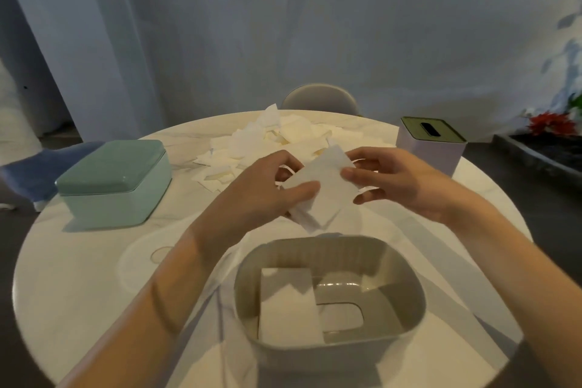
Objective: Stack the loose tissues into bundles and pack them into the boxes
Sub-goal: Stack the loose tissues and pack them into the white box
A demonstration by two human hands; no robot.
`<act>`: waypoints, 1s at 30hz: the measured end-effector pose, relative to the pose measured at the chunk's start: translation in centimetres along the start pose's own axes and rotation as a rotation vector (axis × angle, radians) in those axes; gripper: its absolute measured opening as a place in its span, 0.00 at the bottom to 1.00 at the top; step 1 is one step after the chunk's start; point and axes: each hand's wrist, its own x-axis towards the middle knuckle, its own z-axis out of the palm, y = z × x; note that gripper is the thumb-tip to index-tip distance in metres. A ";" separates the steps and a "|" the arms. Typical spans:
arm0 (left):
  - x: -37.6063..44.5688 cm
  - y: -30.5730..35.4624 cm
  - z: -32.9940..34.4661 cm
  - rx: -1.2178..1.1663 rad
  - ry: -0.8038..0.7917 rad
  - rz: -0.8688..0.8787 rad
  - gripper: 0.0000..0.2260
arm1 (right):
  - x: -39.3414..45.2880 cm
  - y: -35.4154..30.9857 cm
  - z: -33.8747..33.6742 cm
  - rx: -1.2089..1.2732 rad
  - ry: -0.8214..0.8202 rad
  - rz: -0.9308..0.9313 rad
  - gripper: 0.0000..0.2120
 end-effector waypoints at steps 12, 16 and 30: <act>-7.3 1.4 4.0 0.082 -0.202 -0.228 0.28 | -3.7 -3.2 -0.5 -0.569 -0.242 0.203 0.11; -7.3 1.4 4.0 0.158 -0.316 -0.251 0.27 | -4.0 -3.1 0.9 -0.757 -0.180 0.192 0.10; -6.4 0.8 3.0 0.284 -0.494 -0.229 0.14 | -3.2 0.6 4.2 -1.025 -0.086 0.241 0.25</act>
